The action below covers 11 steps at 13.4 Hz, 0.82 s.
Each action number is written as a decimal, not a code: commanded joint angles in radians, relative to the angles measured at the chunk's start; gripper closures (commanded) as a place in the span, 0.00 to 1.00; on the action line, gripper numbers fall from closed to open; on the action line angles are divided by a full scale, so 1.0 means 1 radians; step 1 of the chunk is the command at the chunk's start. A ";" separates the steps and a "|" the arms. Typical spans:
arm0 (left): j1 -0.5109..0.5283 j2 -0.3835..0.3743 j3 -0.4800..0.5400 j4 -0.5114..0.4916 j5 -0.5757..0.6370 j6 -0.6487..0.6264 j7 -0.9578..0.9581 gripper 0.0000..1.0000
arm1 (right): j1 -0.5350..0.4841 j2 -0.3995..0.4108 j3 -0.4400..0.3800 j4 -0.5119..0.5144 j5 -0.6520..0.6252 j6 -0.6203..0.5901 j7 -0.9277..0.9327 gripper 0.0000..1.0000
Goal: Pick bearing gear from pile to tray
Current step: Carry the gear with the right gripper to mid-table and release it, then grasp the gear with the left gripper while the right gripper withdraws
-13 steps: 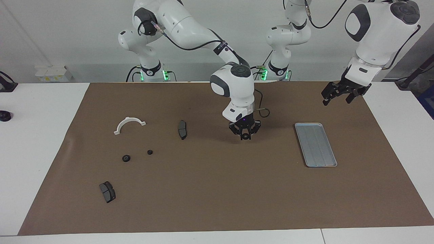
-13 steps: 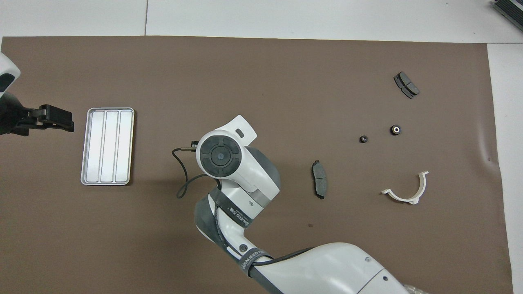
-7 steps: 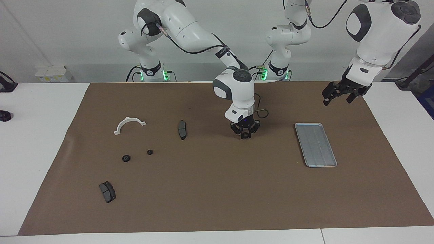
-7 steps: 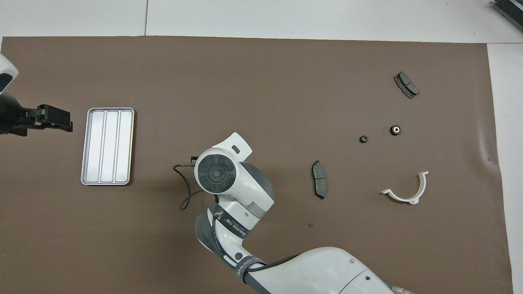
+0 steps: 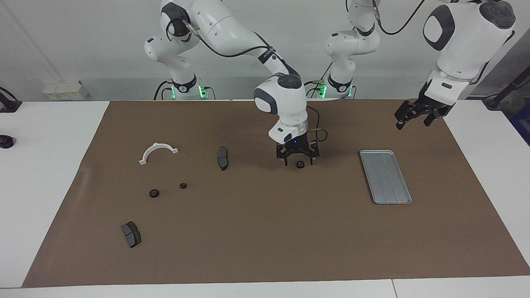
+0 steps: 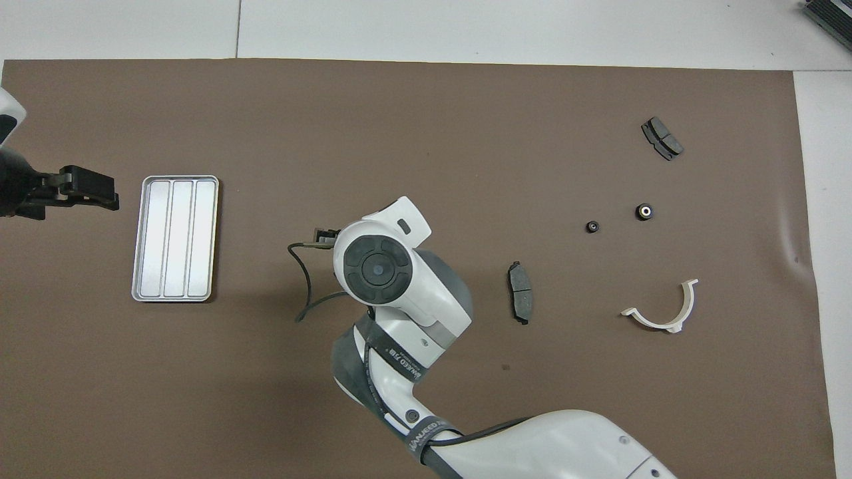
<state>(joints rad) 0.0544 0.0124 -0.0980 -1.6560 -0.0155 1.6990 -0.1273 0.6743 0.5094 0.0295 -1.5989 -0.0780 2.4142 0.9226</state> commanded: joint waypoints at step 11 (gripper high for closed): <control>-0.424 0.115 -0.002 -0.103 -0.018 0.281 -0.316 0.00 | -0.433 -0.278 0.012 -0.292 0.107 -0.107 -0.568 0.00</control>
<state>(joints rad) -0.3322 0.1147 -0.1174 -1.7035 -0.0287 1.8966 -0.4340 0.3016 0.2580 0.0281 -1.8517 0.0017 2.3137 0.4551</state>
